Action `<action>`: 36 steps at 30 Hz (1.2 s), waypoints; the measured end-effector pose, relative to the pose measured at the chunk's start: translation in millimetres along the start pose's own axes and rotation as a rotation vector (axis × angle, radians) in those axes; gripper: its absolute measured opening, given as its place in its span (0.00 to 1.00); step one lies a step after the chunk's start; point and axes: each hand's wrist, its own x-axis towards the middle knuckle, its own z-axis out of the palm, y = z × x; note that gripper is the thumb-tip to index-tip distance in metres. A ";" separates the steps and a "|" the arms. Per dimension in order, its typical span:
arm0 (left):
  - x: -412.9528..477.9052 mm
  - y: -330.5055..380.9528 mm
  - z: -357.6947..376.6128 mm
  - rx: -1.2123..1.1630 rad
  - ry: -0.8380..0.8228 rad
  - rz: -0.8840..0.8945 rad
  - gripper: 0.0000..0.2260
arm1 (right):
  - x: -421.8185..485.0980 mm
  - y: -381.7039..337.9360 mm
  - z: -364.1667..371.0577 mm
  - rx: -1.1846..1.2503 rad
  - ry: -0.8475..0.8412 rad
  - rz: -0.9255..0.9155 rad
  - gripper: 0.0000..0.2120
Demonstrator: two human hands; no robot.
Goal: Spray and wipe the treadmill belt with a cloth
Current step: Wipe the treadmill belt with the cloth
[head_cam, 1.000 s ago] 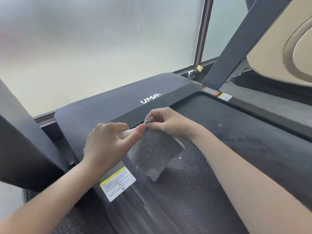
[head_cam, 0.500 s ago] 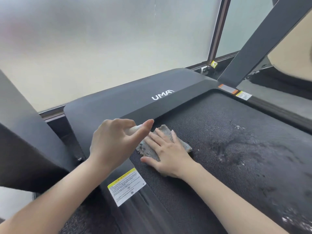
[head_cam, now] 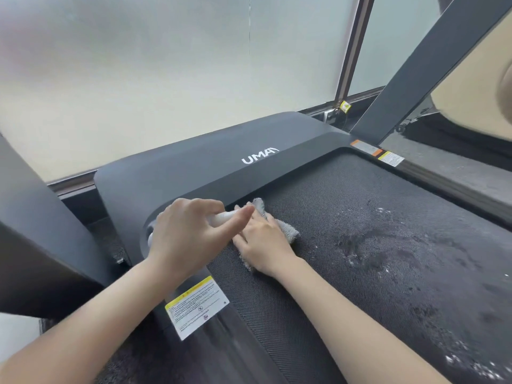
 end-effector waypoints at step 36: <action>-0.1 -32.1 -2.6 0.066 0.027 -0.005 0.33 | -90.8 -1.7 -3.4 -0.005 -0.113 -0.261 0.30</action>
